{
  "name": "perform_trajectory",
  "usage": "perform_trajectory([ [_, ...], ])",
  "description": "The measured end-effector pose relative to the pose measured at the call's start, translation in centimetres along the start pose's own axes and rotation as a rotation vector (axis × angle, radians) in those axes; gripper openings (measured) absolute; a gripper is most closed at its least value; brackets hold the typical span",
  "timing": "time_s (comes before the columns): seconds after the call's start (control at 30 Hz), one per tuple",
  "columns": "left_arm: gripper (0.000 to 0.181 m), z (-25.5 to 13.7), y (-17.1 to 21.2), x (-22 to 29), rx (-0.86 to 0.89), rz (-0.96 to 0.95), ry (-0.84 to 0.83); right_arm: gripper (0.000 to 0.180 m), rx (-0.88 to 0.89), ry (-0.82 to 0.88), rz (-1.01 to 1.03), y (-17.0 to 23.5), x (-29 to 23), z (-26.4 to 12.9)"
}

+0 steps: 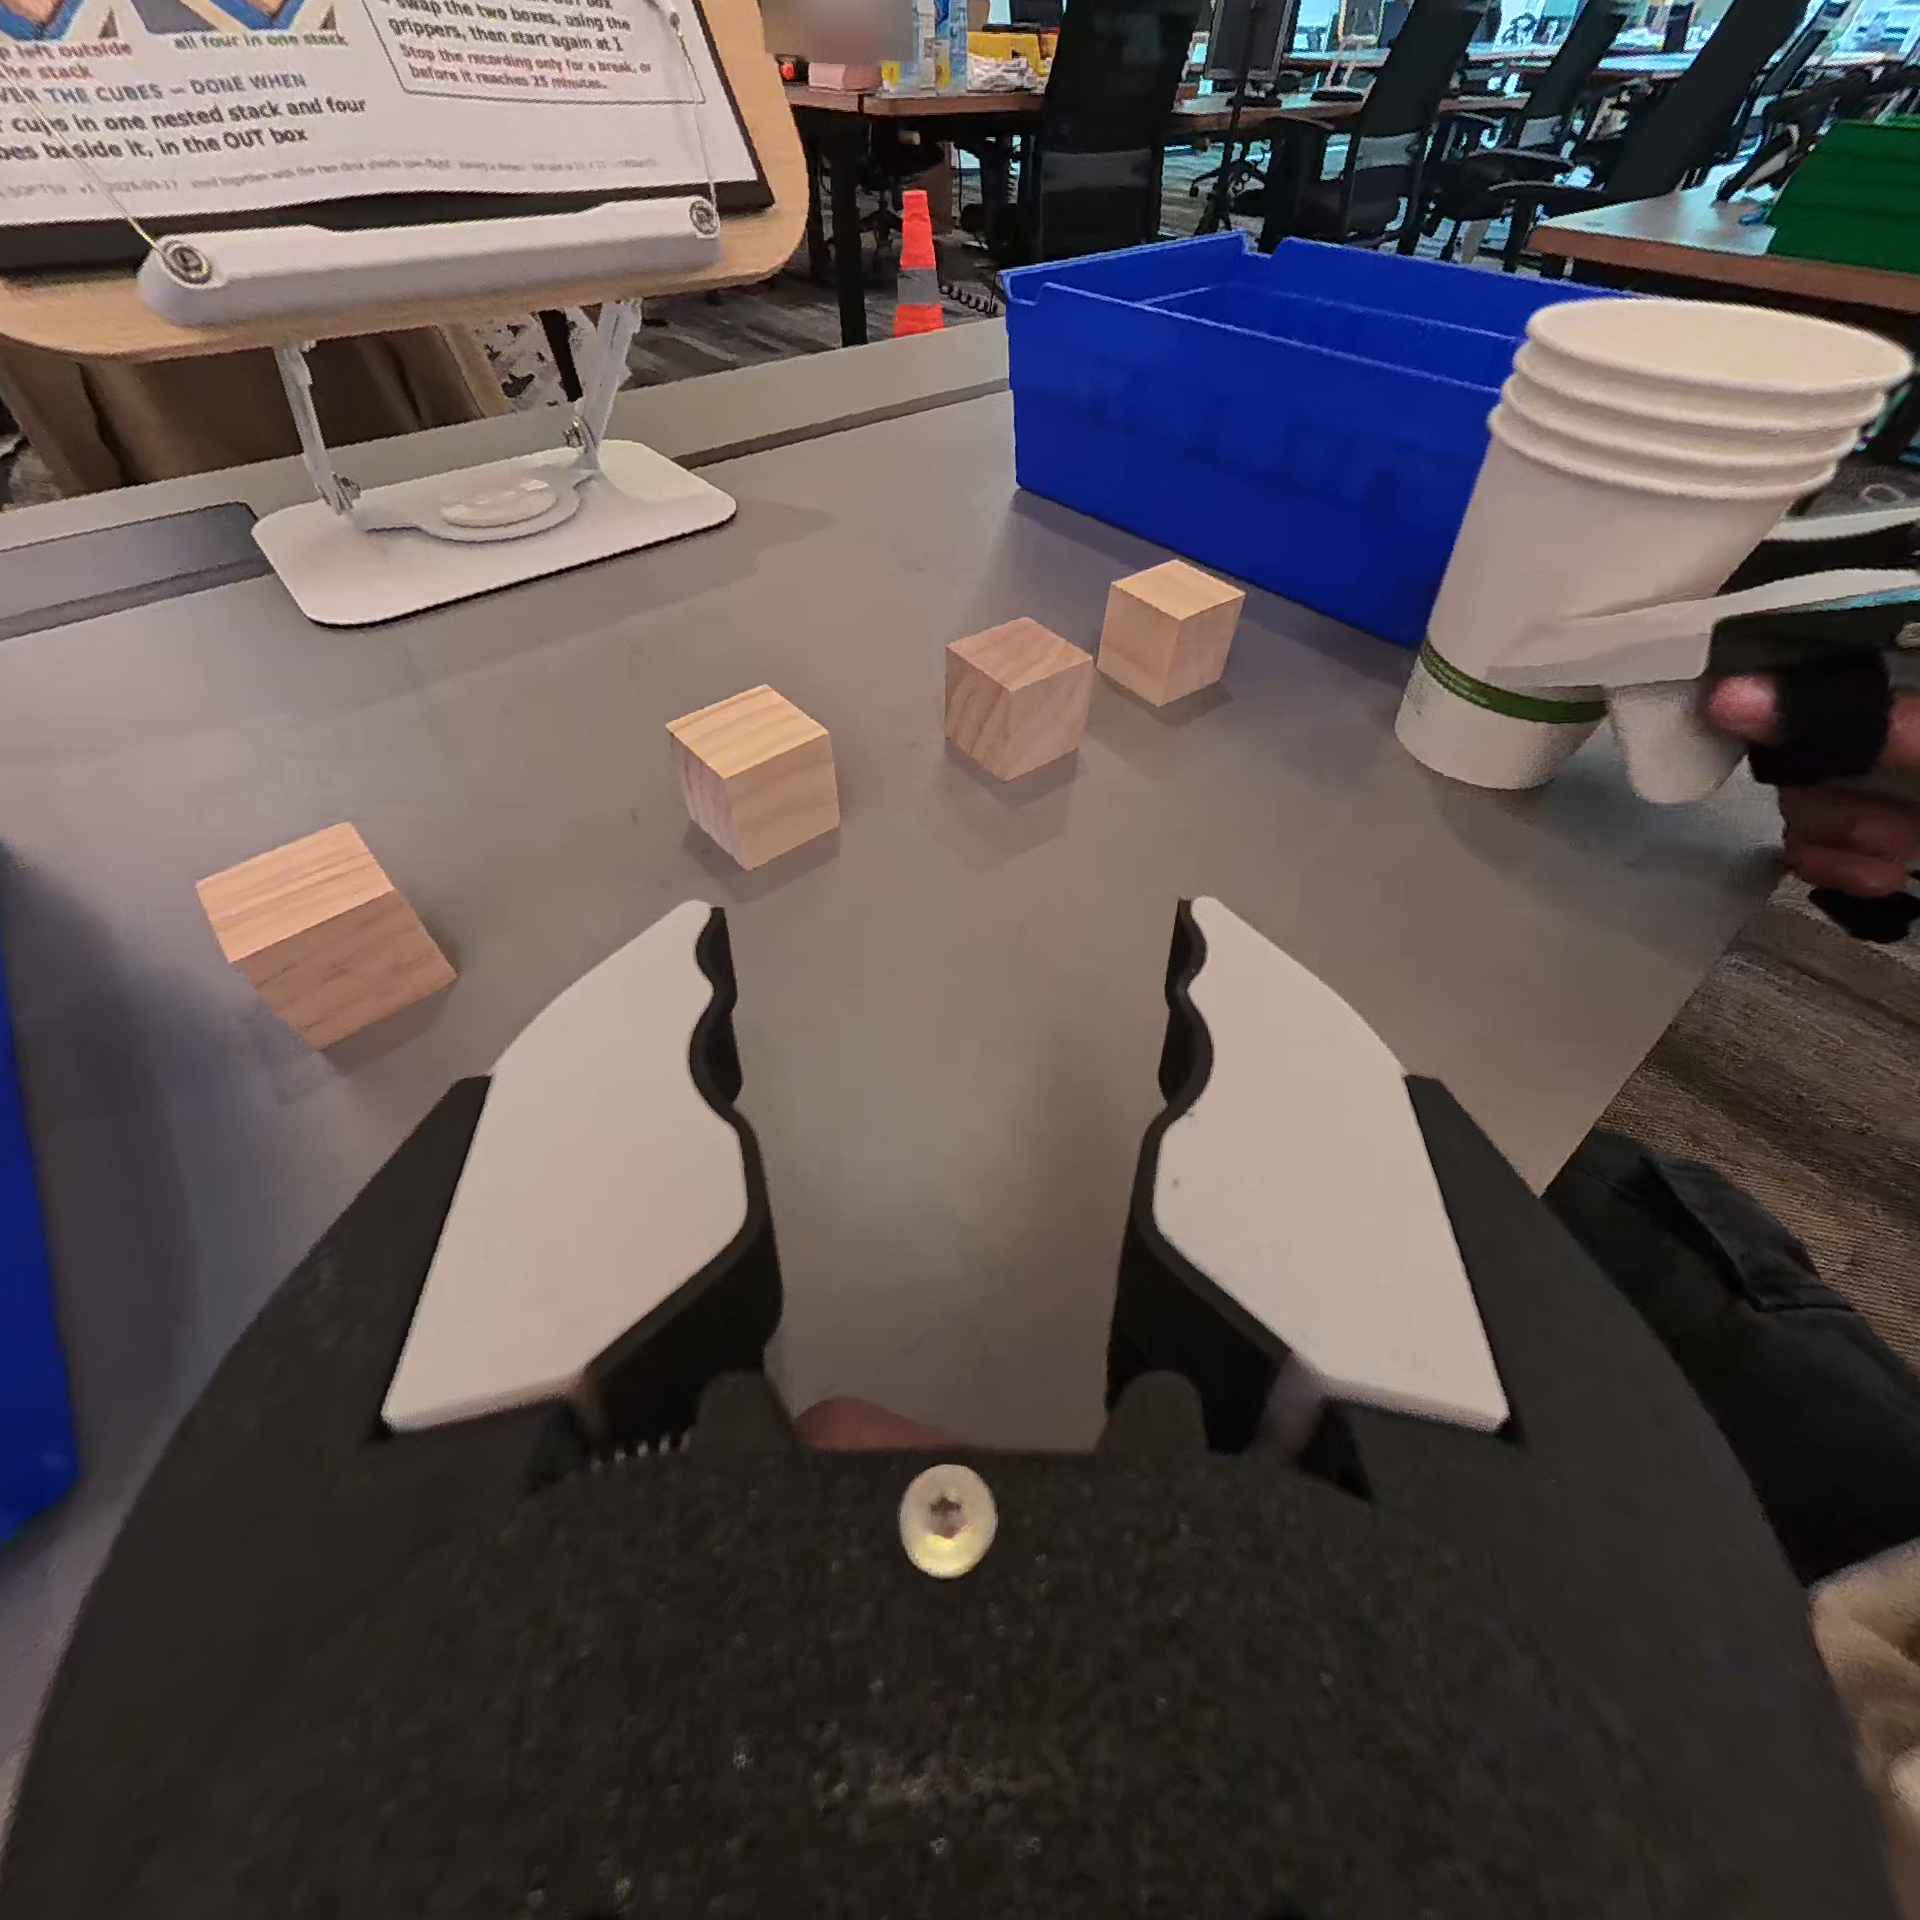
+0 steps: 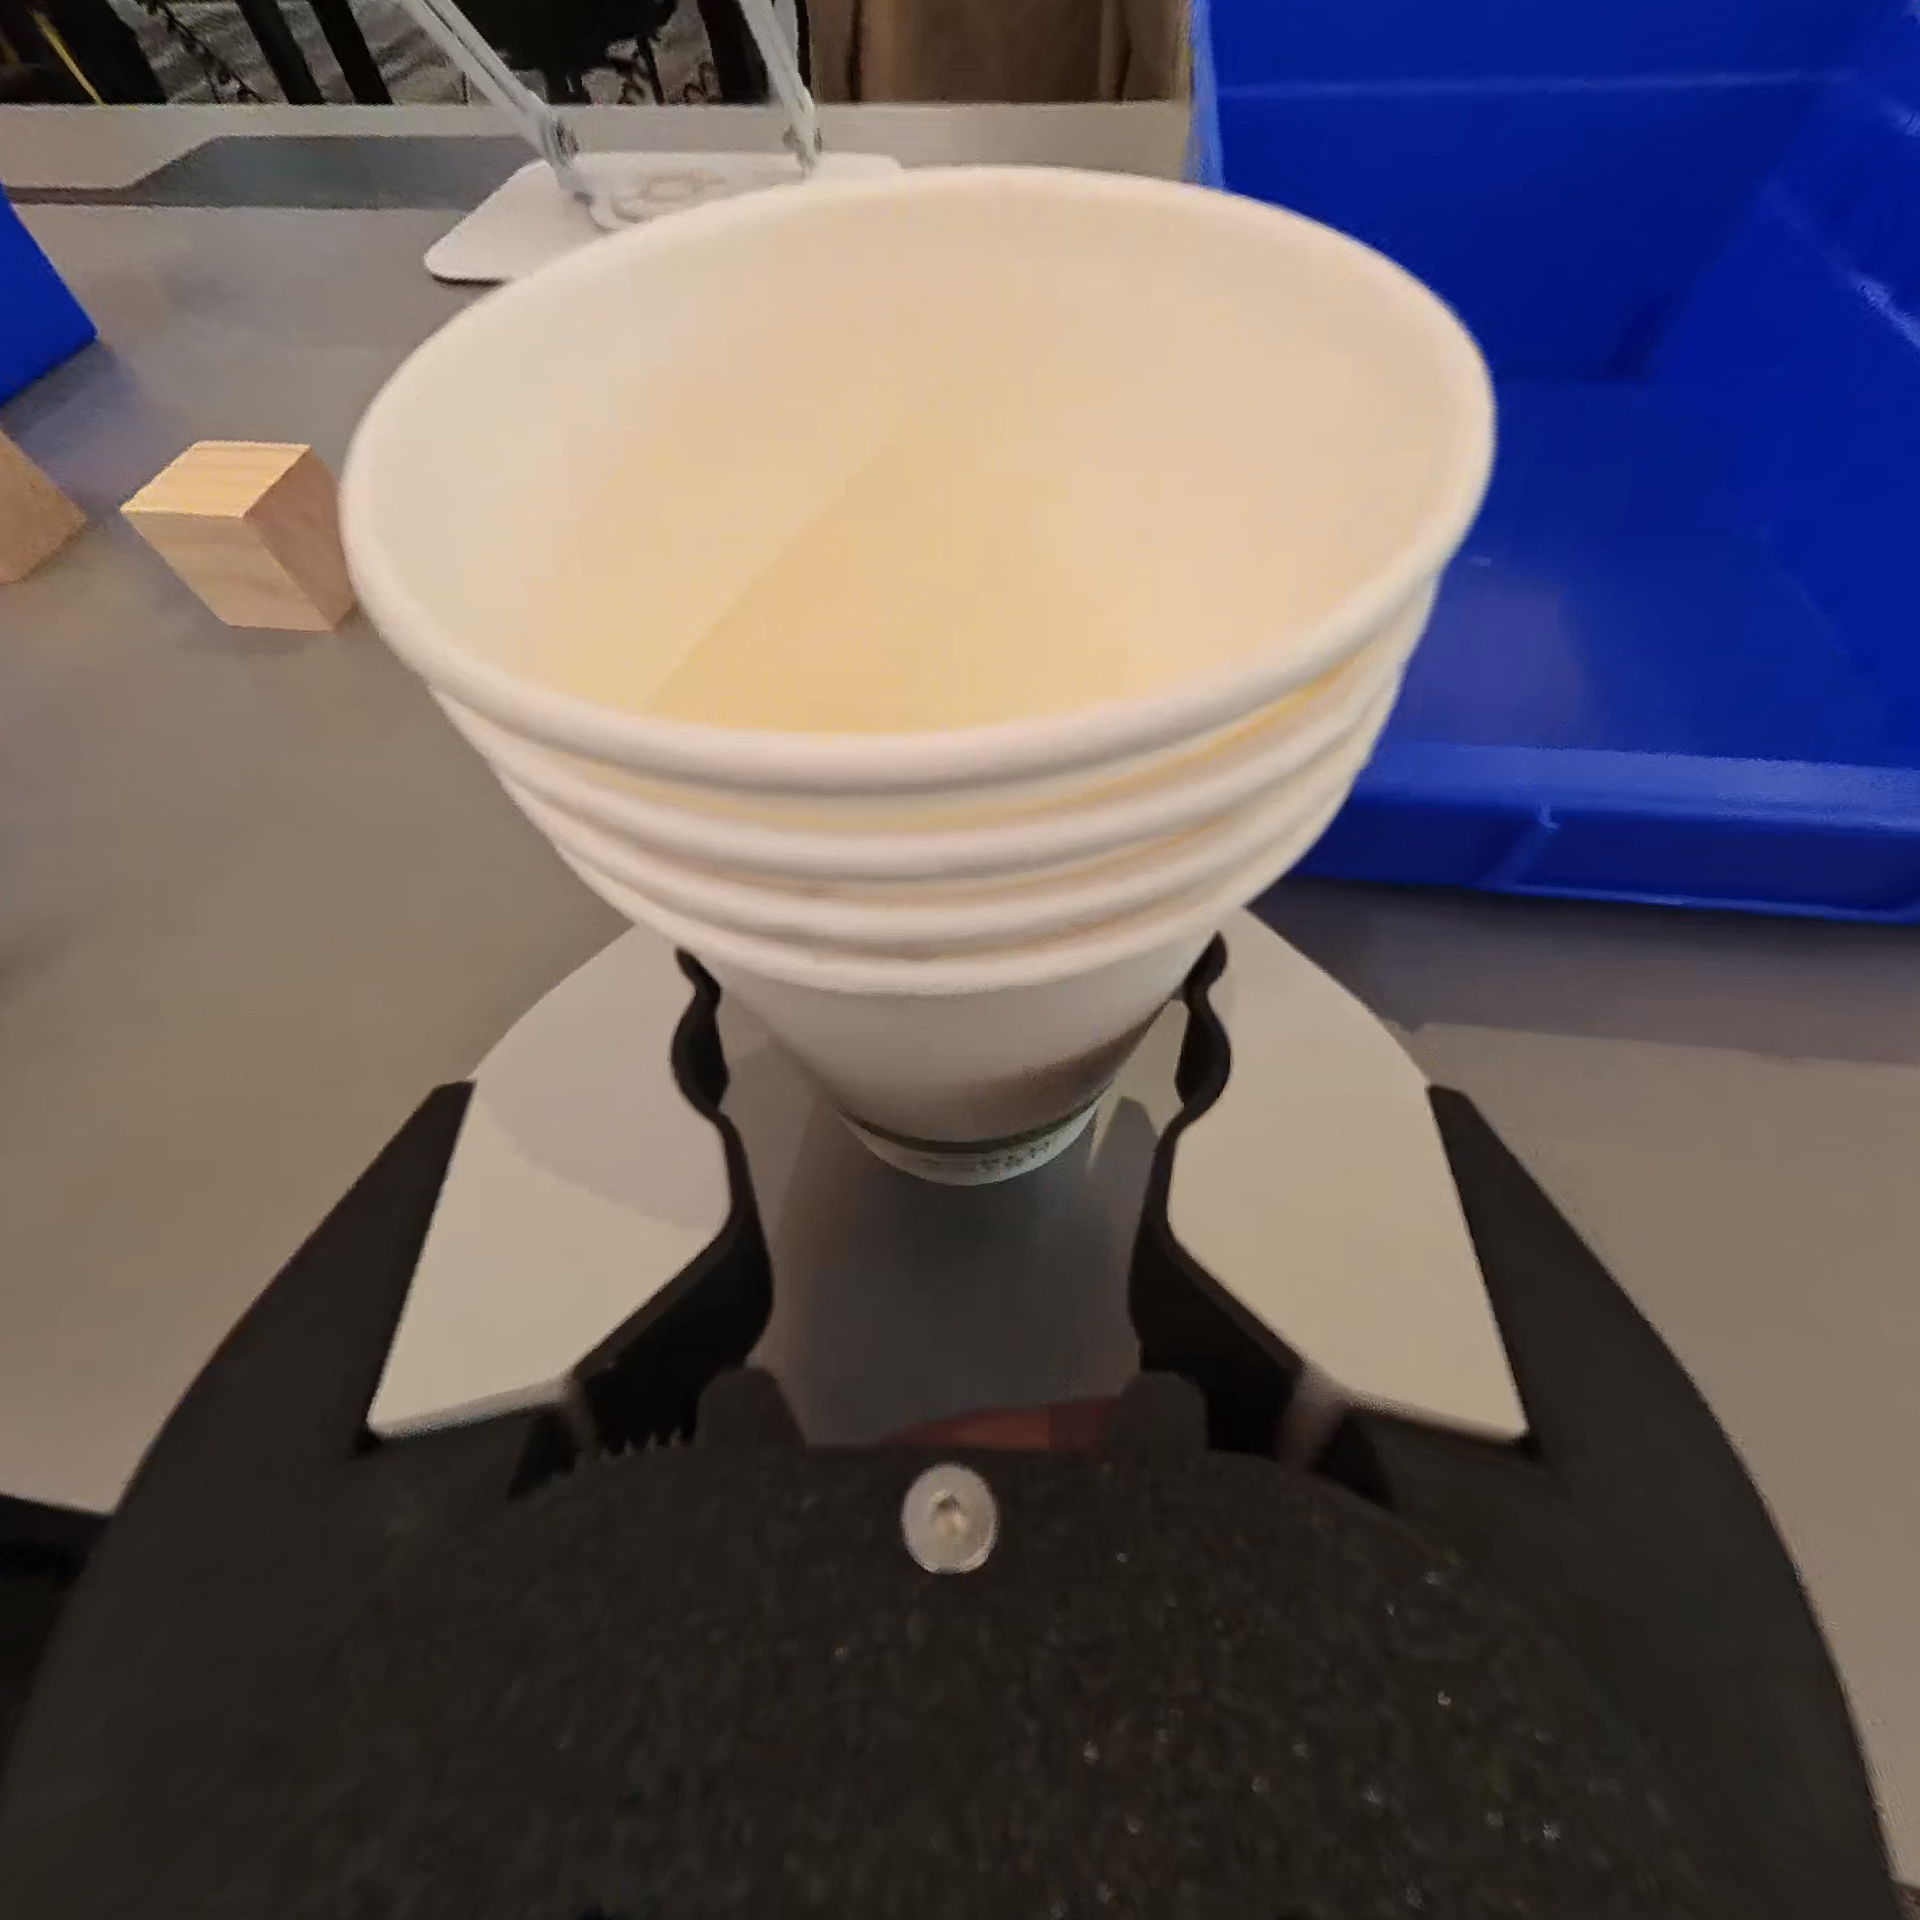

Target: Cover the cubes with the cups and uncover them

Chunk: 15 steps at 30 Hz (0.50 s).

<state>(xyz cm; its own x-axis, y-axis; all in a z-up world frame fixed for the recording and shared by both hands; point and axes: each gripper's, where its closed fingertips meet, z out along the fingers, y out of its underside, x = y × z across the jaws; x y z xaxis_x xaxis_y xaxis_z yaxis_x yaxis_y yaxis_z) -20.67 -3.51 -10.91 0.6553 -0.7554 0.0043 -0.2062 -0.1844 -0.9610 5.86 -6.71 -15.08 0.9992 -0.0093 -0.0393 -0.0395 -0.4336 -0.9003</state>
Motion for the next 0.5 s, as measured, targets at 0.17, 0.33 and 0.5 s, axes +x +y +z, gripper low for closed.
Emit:
perform_trajectory([
  [0.17,0.079,0.0,0.4,-0.1,-0.012,0.01,-0.001,0.084,0.05,0.027,-0.021,-0.5,-0.1,-0.3],
  [0.33,0.078,0.1,0.5,-0.5,-0.018,-0.011,0.003,0.084,0.06,0.027,-0.01,0.3,0.4,-2.4],
  [0.5,0.078,0.3,0.8,-0.2,-0.027,-0.022,0.02,0.084,0.155,0.046,0.041,-1.1,2.7,-5.8],
])
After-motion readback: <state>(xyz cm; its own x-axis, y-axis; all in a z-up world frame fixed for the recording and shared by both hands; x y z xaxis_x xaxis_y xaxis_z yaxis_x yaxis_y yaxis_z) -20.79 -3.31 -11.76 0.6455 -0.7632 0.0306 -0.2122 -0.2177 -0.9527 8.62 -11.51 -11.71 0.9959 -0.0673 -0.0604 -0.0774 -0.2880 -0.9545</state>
